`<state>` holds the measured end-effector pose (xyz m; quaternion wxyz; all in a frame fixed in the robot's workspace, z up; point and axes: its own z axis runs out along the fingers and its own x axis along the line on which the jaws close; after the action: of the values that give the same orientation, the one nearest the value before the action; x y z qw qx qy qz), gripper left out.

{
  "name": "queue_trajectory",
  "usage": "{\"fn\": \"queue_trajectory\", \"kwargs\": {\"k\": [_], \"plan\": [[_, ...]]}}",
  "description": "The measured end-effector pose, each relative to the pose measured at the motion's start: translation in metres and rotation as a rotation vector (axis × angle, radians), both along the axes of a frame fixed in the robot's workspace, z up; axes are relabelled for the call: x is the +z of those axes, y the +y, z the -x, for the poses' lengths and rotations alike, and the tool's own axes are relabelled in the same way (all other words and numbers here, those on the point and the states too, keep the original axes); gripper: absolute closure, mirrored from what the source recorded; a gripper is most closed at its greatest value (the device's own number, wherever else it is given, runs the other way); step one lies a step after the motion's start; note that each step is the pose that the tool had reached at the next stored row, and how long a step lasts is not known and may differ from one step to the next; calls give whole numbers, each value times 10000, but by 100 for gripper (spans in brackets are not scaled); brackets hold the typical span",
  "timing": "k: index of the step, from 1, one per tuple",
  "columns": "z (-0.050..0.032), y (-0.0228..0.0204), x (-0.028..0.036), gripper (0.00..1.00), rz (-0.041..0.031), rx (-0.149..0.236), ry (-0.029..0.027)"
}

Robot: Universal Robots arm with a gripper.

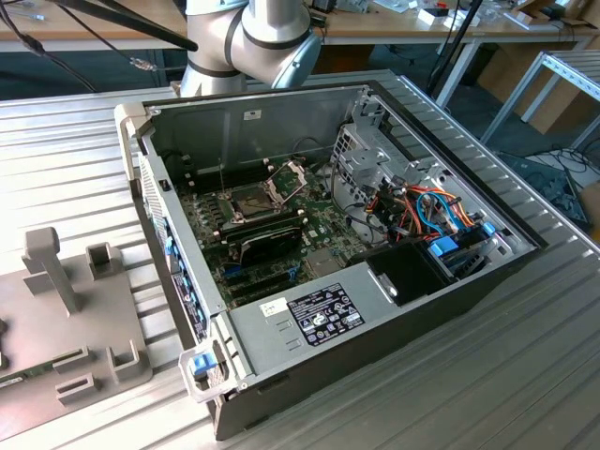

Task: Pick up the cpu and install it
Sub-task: 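Pick up the cpu and move it towards the insertion slot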

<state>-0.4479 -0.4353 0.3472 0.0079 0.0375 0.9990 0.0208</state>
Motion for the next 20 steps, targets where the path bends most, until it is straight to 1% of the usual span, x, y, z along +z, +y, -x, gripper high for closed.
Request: {"fn": "queue_trajectory", "kwargs": {"k": [8,20], "plan": [[0,0,-12,52,2,0,0],[0,0,-40,52,38,0,0]]}}
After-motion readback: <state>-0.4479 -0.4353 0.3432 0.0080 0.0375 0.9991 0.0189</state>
